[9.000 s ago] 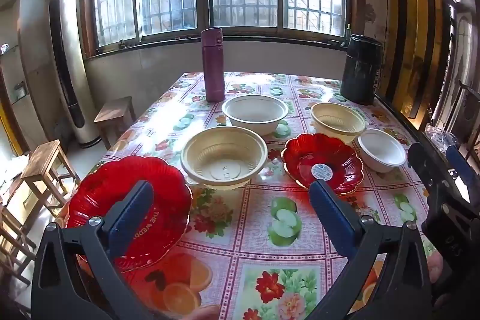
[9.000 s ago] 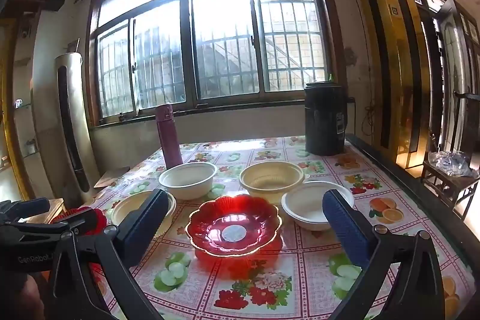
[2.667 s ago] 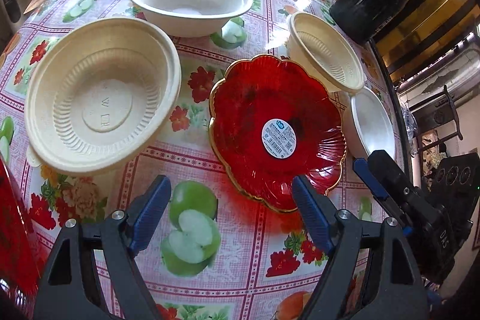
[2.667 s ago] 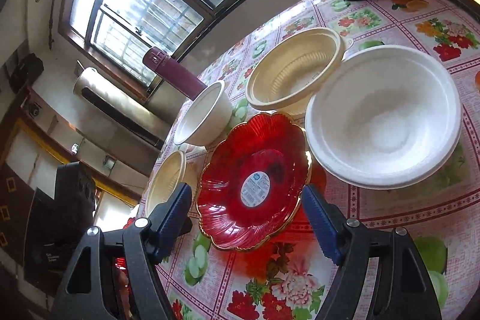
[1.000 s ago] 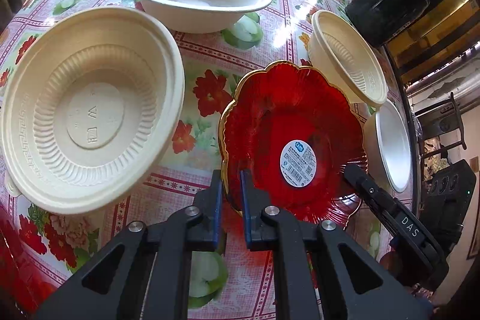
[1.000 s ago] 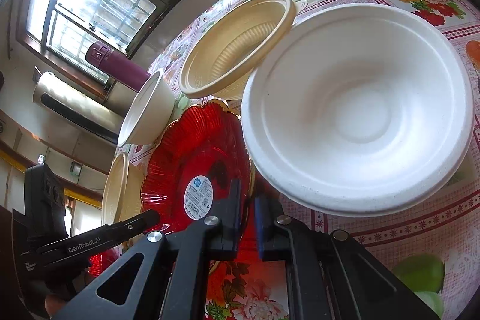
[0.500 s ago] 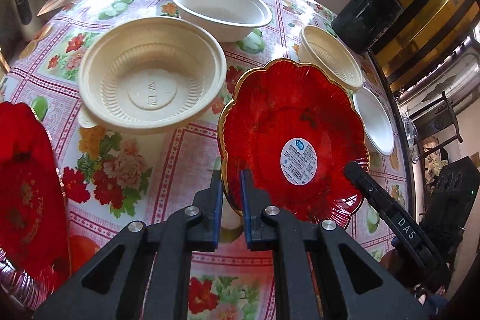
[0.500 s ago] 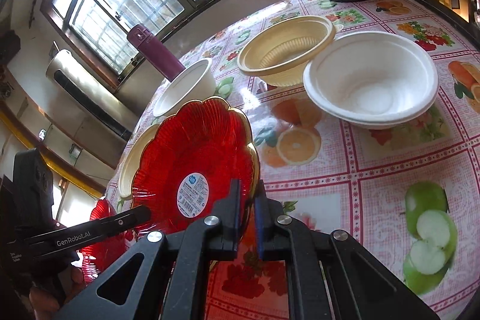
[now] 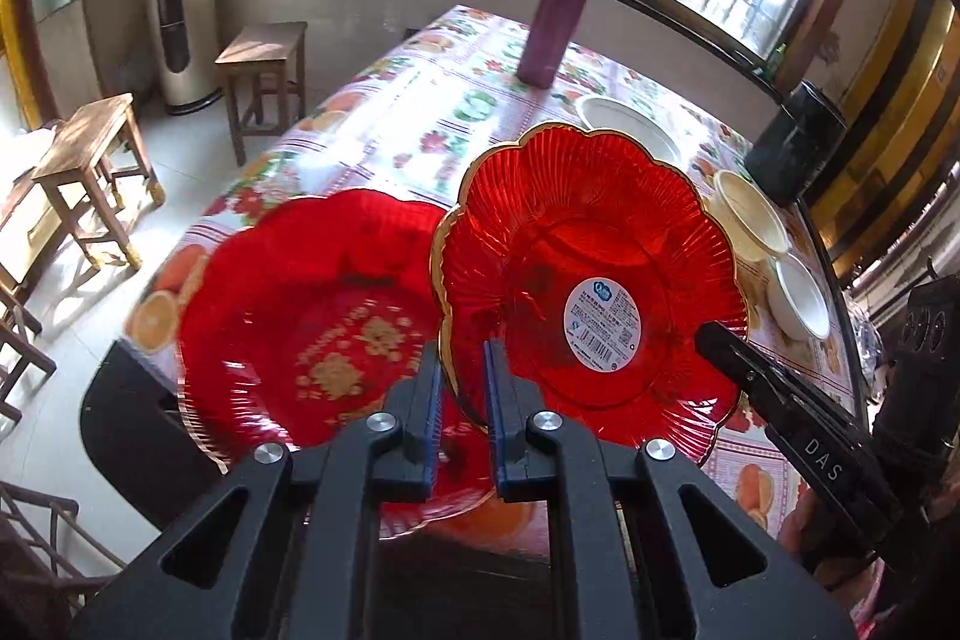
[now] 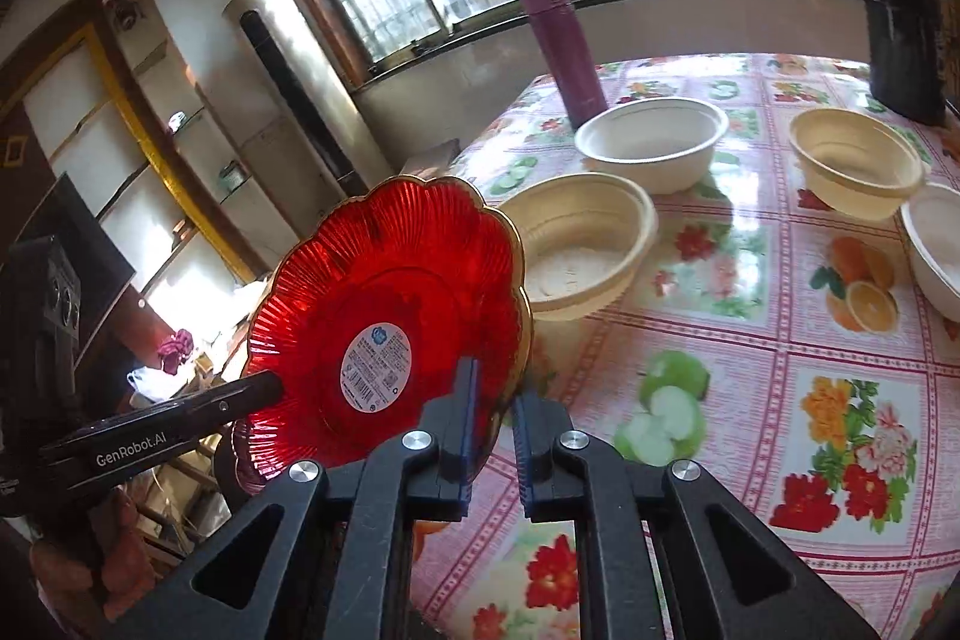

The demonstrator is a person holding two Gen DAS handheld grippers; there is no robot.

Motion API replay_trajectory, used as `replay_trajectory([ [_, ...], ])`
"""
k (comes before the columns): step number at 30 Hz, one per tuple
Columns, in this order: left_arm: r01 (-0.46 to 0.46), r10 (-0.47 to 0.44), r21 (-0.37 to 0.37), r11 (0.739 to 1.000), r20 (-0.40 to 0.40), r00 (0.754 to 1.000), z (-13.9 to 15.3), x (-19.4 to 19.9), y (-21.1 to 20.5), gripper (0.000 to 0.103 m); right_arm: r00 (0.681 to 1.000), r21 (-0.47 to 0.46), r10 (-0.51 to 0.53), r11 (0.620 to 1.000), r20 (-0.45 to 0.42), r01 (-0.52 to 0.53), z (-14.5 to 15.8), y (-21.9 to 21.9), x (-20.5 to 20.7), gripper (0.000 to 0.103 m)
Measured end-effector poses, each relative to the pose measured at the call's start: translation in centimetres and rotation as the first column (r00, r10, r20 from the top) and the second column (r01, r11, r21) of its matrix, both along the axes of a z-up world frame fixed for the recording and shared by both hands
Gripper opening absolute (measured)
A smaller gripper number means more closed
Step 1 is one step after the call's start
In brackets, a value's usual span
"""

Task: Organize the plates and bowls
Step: 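Lift the small red plate with the left gripper over the large red plate, then lower the small red plate onto the large red plate and open the left gripper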

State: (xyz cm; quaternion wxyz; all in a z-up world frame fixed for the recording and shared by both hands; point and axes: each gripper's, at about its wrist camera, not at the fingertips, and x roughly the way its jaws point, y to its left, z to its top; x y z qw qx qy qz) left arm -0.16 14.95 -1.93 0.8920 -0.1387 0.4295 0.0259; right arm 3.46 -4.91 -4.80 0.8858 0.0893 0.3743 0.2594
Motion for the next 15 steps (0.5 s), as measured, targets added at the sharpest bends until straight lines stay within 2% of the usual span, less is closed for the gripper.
replay_trajectory([
  [4, -0.071, 0.072, 0.027, 0.997, -0.015, 0.997, -1.0, -0.5, 2.9, 0.012, 0.997, -0.07, 0.076, 0.995, -0.003, -0.076, -0.3, 5.4, -0.2, 0.013],
  [7, -0.104, 0.106, 0.023, 0.994, -0.061, 0.993, -2.9, -0.3, 4.7, 0.013, 0.994, -0.128, 0.111, 0.985, -0.016, -0.112, -1.1, 8.6, -0.3, 0.013],
  [12, -0.129, 0.127, -0.007, 0.992, -0.133, 0.983, -5.5, 0.1, 6.7, 0.013, 0.99, -0.214, 0.132, 0.967, -0.056, -0.141, -3.0, 11.8, -0.1, 0.014],
  [15, -0.142, 0.142, 0.01, 0.99, -0.142, 0.98, -5.9, 0.2, 7.5, 0.013, 0.988, -0.251, 0.144, 0.955, -0.064, -0.156, -3.4, 13.1, -0.1, 0.016],
])
